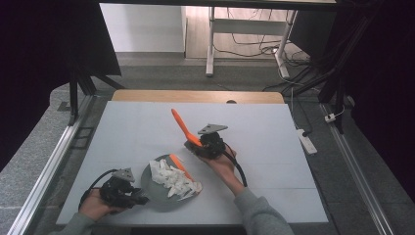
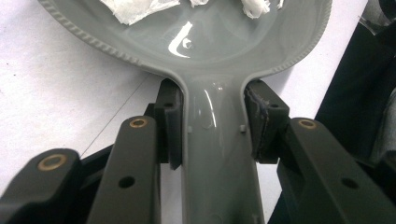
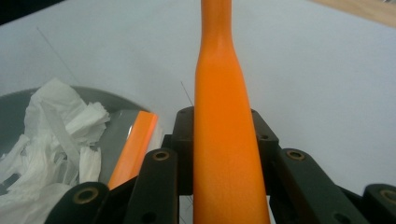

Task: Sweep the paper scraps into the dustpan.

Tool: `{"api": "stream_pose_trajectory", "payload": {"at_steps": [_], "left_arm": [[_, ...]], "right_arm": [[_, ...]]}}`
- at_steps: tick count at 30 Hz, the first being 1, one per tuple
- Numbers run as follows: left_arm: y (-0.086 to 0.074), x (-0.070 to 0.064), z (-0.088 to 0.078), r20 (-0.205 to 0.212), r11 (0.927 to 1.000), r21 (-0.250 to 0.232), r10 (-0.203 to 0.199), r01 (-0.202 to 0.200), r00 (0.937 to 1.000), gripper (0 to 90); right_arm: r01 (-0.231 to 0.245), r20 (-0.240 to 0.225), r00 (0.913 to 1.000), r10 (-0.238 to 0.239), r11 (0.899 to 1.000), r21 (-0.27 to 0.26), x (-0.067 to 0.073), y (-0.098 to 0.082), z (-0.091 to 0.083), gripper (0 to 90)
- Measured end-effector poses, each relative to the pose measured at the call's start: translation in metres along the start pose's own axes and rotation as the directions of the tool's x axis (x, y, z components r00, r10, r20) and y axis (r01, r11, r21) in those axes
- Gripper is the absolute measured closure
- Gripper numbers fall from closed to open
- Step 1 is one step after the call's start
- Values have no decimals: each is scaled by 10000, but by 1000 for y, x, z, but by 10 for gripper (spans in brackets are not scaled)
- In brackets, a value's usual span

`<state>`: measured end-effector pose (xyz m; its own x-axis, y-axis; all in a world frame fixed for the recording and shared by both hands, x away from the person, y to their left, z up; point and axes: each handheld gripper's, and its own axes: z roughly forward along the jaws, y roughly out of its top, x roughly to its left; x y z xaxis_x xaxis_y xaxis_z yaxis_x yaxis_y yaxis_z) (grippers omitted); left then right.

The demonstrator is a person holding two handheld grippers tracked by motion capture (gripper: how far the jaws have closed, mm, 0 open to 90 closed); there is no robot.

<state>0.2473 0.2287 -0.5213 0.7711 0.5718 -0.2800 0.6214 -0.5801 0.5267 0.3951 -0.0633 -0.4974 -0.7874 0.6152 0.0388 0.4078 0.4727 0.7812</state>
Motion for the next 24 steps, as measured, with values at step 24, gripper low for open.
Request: {"api": "stream_pose_trajectory", "payload": {"at_steps": [24], "left_arm": [[0, 0, 0, -9, 10000, 34, 36, -36, 10000, 613]], "right_arm": [[431, -1941, 9796, -527, 9976, -534, 55, 17, -29, 703]]}}
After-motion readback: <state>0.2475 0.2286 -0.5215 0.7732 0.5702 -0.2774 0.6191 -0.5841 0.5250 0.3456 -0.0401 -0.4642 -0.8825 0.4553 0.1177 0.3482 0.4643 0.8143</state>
